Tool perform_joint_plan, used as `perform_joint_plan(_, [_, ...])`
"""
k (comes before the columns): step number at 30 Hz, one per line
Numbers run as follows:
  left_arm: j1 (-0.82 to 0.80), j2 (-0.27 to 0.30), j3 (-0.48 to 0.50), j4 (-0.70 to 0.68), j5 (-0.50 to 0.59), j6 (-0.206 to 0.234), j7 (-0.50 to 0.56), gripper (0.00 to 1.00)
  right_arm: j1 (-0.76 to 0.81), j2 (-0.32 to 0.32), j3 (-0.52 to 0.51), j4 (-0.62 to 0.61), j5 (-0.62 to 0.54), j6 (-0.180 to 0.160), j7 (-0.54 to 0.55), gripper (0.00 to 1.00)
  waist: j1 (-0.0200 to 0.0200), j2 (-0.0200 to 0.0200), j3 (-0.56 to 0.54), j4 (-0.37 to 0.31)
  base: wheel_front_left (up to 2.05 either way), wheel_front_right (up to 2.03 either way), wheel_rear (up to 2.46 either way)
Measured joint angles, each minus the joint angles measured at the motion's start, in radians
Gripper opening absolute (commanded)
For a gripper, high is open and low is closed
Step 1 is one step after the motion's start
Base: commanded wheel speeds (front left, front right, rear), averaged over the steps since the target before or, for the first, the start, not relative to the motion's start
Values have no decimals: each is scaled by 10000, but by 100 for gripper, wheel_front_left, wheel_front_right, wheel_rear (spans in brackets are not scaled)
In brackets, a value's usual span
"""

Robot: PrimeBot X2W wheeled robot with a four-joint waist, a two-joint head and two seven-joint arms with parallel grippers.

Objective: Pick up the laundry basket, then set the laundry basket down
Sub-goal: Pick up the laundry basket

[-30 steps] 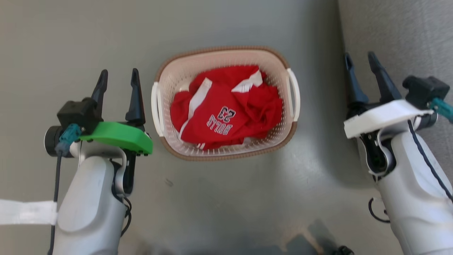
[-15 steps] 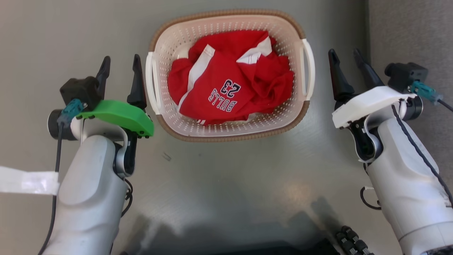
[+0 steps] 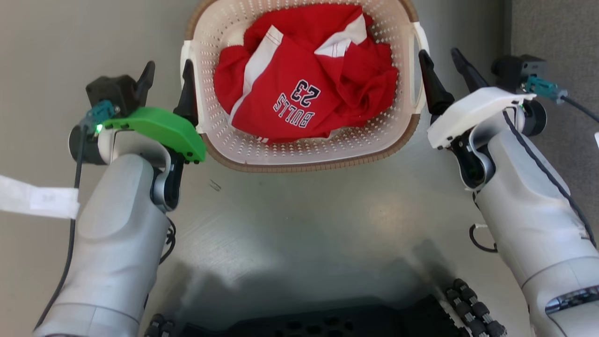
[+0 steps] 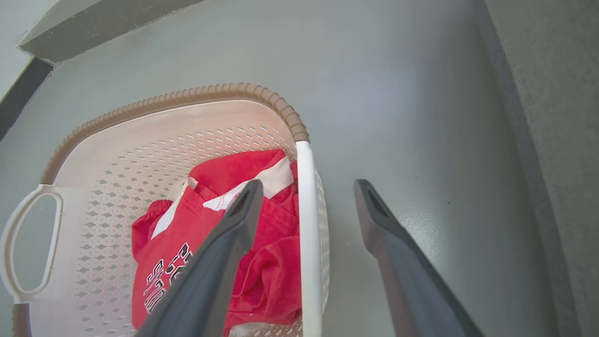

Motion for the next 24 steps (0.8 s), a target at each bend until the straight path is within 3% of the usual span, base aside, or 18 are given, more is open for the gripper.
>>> perform_joint_plan(22, [-1529,-17,-855,1801,-560,-169,610,100,-1523,176,1047,1459,711,0,-2,100,0,0,1265,-164,0,0,0])
perform_joint_plan(23, [-1558,-17,-890,1852,-623,-176,608,100,-1572,180,1103,1501,731,0,-2,97,0,0,1277,-160,0,0,0])
perform_joint_plan(24, [-1574,-17,-915,1881,-639,-176,608,100,-1628,188,1152,1528,786,0,-2,82,0,0,1289,-155,0,0,0])
